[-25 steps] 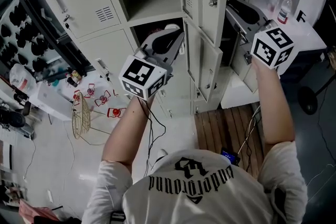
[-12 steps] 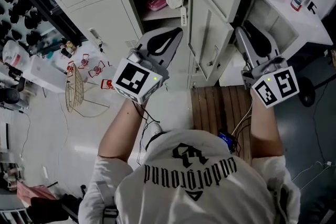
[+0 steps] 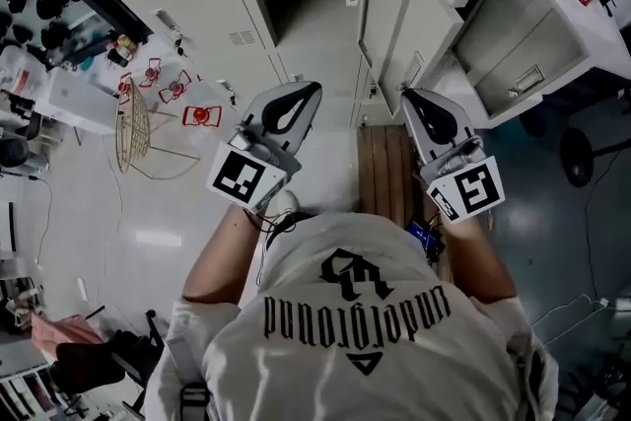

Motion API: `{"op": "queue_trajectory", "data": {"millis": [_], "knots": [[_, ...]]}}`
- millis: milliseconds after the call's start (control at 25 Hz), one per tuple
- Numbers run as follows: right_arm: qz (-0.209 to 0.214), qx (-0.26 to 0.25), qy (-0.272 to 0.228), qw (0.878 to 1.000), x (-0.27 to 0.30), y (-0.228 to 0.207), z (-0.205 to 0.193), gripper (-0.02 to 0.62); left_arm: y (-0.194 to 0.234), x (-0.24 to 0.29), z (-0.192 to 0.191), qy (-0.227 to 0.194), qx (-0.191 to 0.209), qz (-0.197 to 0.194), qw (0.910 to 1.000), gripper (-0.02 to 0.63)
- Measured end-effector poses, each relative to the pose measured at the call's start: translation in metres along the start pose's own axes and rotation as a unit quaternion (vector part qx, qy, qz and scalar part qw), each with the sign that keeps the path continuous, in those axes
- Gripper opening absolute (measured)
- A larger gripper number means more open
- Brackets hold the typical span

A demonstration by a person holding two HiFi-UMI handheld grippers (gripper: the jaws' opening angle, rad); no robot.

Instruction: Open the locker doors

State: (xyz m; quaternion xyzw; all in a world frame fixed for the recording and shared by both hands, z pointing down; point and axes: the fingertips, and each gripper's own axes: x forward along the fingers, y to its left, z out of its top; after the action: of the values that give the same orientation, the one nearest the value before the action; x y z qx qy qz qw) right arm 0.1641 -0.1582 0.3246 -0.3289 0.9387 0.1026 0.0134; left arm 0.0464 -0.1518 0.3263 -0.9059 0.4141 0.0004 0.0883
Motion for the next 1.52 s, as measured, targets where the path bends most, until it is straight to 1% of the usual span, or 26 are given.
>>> {"op": "queue_trajectory", "data": {"millis": [40,120,200,320,480,600,800,1000,1280,1520], "knots": [[0.005,-0.001,-0.001,1.000,0.000,0.005,-0.007,0.005,-0.003,-0.007,-0.012,0.008,-0.004,0.000,1.0000,0.008],[0.013,-0.005,0.004,1.000,0.000,0.012,-0.023,0.005,-0.006,-0.020,-0.032,0.024,-0.016,0.004,0.9996,0.008],[0.023,-0.002,0.019,1.000,0.002,0.019,-0.039,0.005,-0.007,-0.032,-0.044,0.034,-0.022,0.013,0.9991,0.006],[0.039,0.005,0.030,0.999,0.006,0.030,-0.056,0.006,-0.008,-0.048,-0.054,0.046,-0.022,0.026,0.9983,0.007],[0.060,0.014,0.042,0.997,0.012,0.052,-0.066,0.005,-0.010,-0.064,-0.062,0.069,-0.004,0.027,0.9972,0.006],[0.074,0.008,0.048,0.996,0.015,0.069,-0.068,0.005,-0.010,-0.077,-0.064,0.078,-0.007,0.027,0.9965,0.006],[0.063,0.009,0.050,0.997,0.016,0.092,-0.065,0.005,-0.007,-0.103,-0.067,0.078,-0.014,0.011,0.9968,0.006],[0.037,0.004,0.050,0.998,0.018,0.122,-0.059,0.005,-0.006,-0.144,-0.066,0.073,-0.015,-0.011,0.9972,0.006],[0.008,-0.009,0.050,0.999,0.021,0.188,-0.047,0.005,0.016,-0.222,-0.059,0.065,-0.016,-0.026,0.9974,0.006],[-0.016,-0.006,0.063,0.998,0.020,0.249,-0.034,0.005,0.019,-0.280,-0.054,0.057,-0.017,-0.047,0.9971,0.006]]}}
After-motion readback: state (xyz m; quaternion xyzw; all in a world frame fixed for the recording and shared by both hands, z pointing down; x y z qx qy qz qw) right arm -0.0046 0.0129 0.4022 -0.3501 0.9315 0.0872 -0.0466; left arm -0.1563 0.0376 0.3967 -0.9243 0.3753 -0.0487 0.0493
